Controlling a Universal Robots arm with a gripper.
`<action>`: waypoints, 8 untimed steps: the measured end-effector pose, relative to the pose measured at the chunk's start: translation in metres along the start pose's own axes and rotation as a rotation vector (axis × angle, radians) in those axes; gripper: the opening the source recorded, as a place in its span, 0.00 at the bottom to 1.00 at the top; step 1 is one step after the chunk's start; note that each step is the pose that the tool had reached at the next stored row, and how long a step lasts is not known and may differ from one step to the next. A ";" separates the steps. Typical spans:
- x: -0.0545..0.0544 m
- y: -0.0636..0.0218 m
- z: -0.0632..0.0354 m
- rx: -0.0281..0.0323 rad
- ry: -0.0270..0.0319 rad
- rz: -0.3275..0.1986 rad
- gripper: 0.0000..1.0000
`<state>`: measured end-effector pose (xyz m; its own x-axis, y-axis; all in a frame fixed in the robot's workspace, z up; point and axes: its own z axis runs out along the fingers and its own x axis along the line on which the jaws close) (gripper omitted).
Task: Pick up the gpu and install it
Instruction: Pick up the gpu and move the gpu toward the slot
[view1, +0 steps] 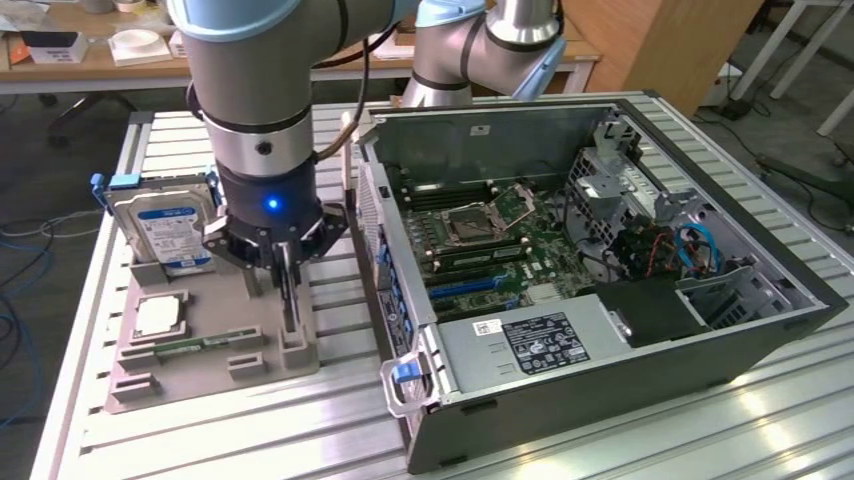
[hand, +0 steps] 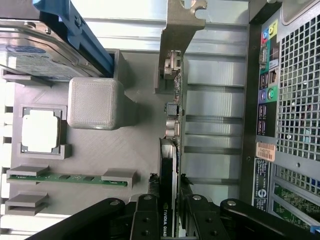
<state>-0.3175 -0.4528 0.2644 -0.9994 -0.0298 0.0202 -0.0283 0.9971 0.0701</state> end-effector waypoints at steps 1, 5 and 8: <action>0.000 0.0001 -0.0010 0.0000 0.0000 0.000 0.26; 0.000 0.0003 -0.0044 0.0000 0.0000 0.000 0.26; 0.000 0.0005 -0.0068 -0.0002 0.0000 0.000 0.26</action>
<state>-0.3175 -0.4528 0.2712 -0.9994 -0.0298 0.0202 -0.0283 0.9971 0.0703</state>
